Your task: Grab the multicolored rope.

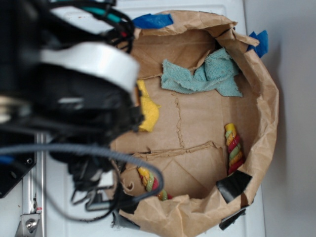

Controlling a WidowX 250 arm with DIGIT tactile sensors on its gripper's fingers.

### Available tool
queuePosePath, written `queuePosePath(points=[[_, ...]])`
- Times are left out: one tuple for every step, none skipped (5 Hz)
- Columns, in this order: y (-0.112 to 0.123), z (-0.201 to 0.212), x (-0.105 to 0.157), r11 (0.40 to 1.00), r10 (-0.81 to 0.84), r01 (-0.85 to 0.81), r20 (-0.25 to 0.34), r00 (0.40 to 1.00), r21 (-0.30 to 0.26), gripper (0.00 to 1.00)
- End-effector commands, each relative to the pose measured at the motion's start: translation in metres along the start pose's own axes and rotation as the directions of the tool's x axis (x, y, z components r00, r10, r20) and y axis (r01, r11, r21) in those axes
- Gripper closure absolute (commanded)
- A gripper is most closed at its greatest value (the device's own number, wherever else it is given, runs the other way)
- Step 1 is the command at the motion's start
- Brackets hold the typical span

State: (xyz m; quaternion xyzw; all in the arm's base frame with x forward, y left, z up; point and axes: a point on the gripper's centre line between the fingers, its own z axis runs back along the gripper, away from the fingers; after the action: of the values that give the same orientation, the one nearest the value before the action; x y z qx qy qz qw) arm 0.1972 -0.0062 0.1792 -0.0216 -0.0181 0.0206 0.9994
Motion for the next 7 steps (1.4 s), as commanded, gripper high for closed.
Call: queuePosePath(points=[[0.003, 0.006, 0.003, 1.0, 0.018, -0.018, 0.03, 0.999, -0.004, 0.0], [0.003, 0.006, 0.003, 1.0, 0.018, -0.018, 0.03, 0.999, -0.004, 0.0], [0.003, 0.006, 0.003, 1.0, 0.018, -0.018, 0.03, 0.999, -0.004, 0.0], [0.003, -0.005, 0.03, 0.998, 0.042, -0.044, 0.055, 0.998, 0.033, 0.0], [0.002, -0.017, 0.069, 0.996, 0.064, -0.069, 0.086, 0.994, 0.05, 0.0], [0.004, -0.033, 0.084, 0.997, 0.04, -0.047, 0.091, 0.995, 0.067, 0.0], [0.004, -0.084, 0.097, 0.984, -0.143, 0.139, 0.03, 0.989, 0.108, 0.0]])
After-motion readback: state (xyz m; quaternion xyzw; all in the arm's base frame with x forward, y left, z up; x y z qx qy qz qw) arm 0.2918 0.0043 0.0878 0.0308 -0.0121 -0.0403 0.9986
